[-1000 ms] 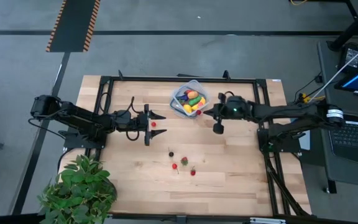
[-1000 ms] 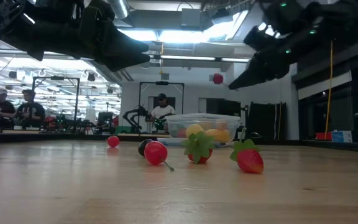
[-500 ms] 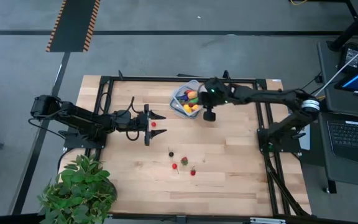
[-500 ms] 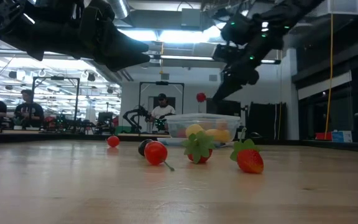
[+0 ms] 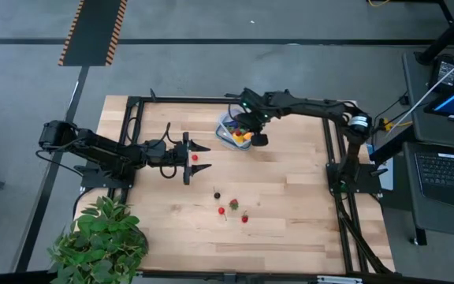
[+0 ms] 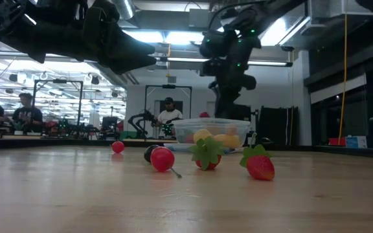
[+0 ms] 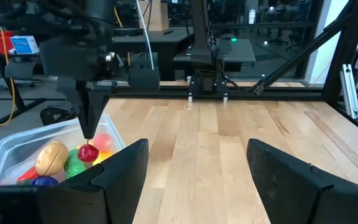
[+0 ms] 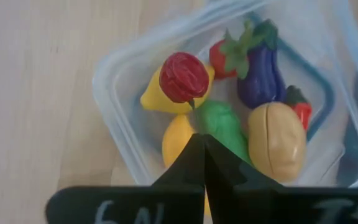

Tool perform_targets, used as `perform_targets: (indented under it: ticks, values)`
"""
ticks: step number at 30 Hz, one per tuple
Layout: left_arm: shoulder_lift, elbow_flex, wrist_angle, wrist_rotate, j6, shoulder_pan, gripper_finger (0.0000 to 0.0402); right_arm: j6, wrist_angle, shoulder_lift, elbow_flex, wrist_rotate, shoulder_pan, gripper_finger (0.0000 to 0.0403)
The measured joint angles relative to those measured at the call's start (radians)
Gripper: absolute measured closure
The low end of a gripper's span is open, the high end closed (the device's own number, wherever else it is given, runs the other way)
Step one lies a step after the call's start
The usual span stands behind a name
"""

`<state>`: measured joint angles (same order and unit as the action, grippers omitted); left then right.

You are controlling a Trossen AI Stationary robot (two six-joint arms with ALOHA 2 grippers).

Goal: Pick and placing Produce into tupperware
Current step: Put the top right red cherry into the transparent container

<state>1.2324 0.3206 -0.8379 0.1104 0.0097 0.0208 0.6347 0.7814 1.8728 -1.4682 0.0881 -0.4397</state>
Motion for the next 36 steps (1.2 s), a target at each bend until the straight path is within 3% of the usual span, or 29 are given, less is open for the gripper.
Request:
perform_targets:
  ticks: [9, 24, 36]
  values:
    - [0.000, 0.000, 0.000, 0.000, 0.000, 0.000, 0.0134, 0.086, 0.141, 0.071, -0.084, -0.002, 0.004, 0.0403]
    - [0.000, 0.000, 0.000, 0.000, 0.000, 0.000, 0.0134, 0.206, 0.140, 0.083, -0.082, -0.019, 0.015, 0.0403]
    - [0.000, 0.000, 0.000, 0.000, 0.000, 0.000, 0.0134, 0.081, 0.163, 0.083, -0.083, -0.016, 0.016, 0.0395]
